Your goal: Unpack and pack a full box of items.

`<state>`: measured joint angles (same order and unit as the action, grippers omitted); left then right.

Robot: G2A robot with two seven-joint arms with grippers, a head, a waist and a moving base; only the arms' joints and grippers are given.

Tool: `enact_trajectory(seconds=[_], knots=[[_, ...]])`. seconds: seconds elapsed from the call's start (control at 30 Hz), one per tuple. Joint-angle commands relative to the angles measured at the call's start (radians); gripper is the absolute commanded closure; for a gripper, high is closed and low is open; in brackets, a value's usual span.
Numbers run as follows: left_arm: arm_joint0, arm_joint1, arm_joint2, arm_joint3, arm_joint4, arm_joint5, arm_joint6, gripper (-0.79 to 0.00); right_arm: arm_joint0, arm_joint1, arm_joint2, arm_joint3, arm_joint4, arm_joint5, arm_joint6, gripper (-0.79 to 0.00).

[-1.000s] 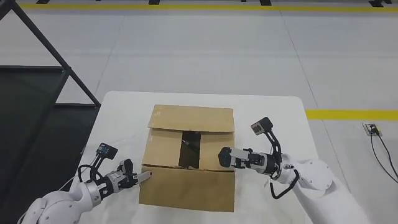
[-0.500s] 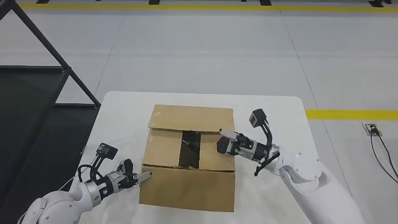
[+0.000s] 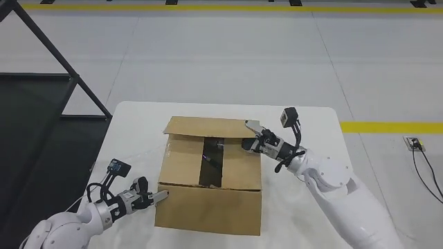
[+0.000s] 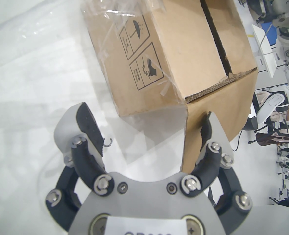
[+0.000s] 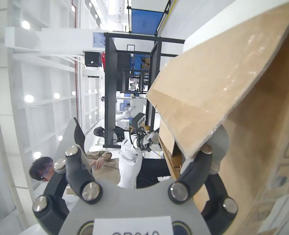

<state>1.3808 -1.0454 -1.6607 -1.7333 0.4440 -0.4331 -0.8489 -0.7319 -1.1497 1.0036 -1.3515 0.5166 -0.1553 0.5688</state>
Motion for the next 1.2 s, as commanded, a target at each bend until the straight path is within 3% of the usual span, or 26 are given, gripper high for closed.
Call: enact_trajectory(seconds=[0.0,0.5,1.0,1.17], knots=[[0.0,0.0,0.0,0.0,0.0,0.0,0.0,-0.785,0.02,-0.011,-0.009,0.018,0.015,-0.025,-0.03,-0.785],[0.0,0.0,0.0,0.0,0.0,0.0,0.0,-0.785,0.272,-0.134,-0.17,0.328,-0.03,-0.058,-0.294,-0.785],[0.0,0.0,0.0,0.0,0.0,0.0,0.0,-0.785,0.27,-0.134,-0.171,0.327,-0.032,-0.055,-0.297,-0.785],[0.0,0.0,0.0,0.0,0.0,0.0,0.0,-0.785,0.301,-0.161,-0.181,0.367,-0.062,0.009,-0.427,-0.785]])
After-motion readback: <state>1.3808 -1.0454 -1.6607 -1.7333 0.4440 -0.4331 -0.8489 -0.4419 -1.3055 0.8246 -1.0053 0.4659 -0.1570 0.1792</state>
